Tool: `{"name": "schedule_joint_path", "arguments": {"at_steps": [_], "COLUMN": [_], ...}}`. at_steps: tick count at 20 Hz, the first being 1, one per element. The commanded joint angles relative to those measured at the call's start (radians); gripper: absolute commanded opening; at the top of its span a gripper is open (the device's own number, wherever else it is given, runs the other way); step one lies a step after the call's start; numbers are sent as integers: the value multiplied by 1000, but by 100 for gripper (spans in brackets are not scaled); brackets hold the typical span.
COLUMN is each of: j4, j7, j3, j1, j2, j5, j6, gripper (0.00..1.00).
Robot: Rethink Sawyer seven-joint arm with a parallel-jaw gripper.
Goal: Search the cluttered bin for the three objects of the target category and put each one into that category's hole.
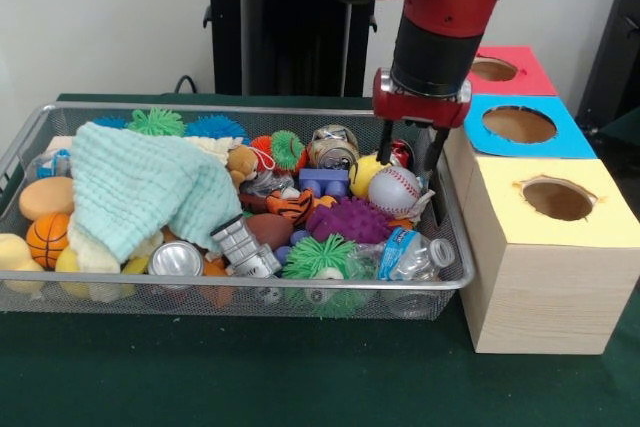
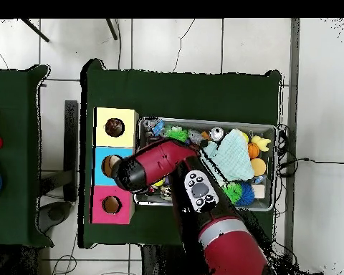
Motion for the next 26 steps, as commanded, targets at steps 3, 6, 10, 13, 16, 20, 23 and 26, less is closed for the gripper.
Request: {"name": "schedule_joint_path", "arguments": {"at_steps": [3,6,10,13,16,20,23,26], "j4": [-84,-124,-140,-134,-141,-158,-155,-157], "j7": [-2,16,39,52,43,12,22,27], "j3": [-8,-20,-43,-55,-55,-44,-47,-45], "j1": [36,46,63,67,63,47,46,43], "j2": [-41,-2,8,25,40,64,65,72], "j5": [54,59,63,59,51,44,36,40], "j6": [78,63,54,19,-9,-32,-62,-73], "gripper": [100,100,100,100,100,100,100,100]}}
